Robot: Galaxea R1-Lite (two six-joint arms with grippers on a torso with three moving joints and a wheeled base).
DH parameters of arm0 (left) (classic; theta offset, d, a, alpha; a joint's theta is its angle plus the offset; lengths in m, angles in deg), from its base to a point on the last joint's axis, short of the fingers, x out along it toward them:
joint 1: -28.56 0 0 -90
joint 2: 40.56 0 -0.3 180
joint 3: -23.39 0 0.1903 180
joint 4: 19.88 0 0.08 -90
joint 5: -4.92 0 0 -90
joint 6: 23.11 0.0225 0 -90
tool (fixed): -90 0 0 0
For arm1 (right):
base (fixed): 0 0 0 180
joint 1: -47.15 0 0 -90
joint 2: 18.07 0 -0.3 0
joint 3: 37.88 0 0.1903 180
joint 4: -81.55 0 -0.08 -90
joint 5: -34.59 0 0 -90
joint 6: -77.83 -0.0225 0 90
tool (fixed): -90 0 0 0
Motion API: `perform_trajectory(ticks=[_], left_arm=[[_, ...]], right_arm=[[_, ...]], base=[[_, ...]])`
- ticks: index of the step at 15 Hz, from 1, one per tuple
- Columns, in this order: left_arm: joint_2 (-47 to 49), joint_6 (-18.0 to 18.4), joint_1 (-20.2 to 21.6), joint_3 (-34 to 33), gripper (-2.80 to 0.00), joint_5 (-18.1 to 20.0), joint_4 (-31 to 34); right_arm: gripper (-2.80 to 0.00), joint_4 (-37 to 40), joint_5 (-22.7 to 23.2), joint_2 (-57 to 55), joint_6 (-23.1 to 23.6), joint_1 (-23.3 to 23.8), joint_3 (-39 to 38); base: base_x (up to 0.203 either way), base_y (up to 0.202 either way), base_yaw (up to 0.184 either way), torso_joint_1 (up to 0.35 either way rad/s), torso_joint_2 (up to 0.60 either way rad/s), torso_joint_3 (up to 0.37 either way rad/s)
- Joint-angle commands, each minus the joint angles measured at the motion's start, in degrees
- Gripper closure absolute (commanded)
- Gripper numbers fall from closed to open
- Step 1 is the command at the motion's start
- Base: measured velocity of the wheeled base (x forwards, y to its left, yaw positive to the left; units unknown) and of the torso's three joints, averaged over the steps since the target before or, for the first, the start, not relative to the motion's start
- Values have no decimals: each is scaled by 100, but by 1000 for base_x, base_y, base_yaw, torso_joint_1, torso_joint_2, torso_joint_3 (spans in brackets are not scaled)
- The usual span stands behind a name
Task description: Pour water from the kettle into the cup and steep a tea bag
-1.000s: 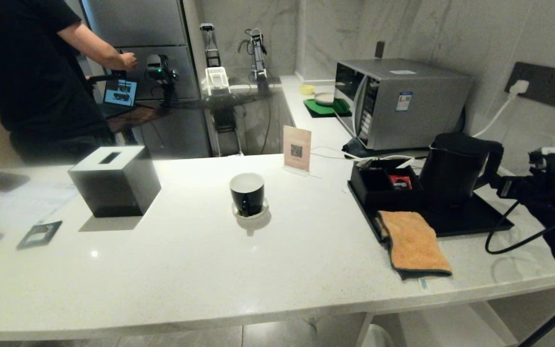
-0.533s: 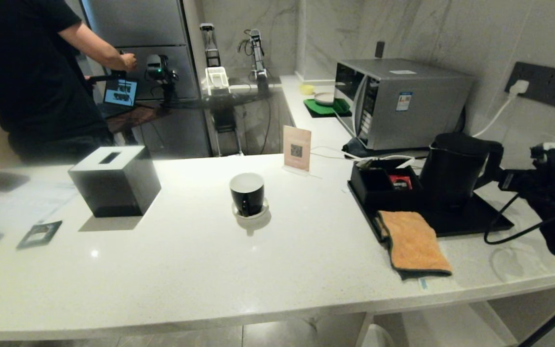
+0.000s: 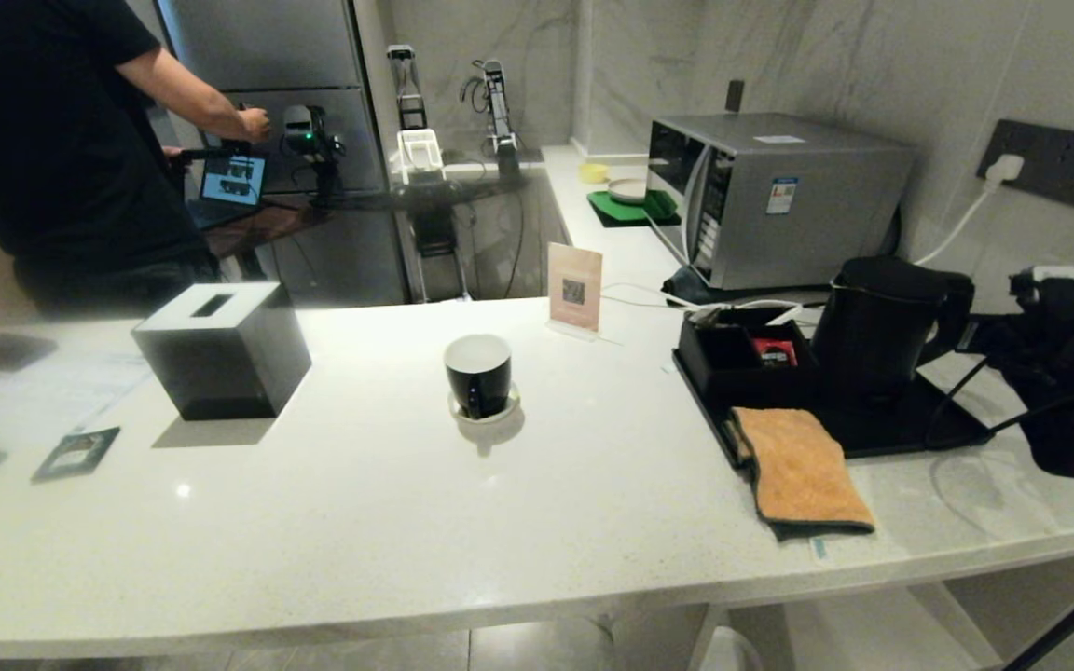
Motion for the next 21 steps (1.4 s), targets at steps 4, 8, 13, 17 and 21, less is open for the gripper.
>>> perform_trajectory(ticks=[4, 8, 13, 17, 21], left_arm=[[9, 3, 4, 0, 0, 1, -2], [9, 3, 4, 0, 0, 1, -2], [9, 3, 4, 0, 0, 1, -2], [9, 3, 4, 0, 0, 1, -2], [9, 3, 4, 0, 0, 1, -2]], right_arm=[[-280, -57, -6, -441, 5, -128, 517], [-280, -79, -15, -611, 5, -156, 654], [-280, -34, -15, -701, 5, -165, 947], [-280, 124, -15, -814, 5, -165, 1307], [-280, 264, -6, -850, -4, -165, 1534]], base=[[0, 0, 0, 0, 0, 0], [0, 0, 0, 0, 0, 0], [0, 0, 0, 0, 0, 0], [0, 0, 0, 0, 0, 0], [0, 0, 0, 0, 0, 0]])
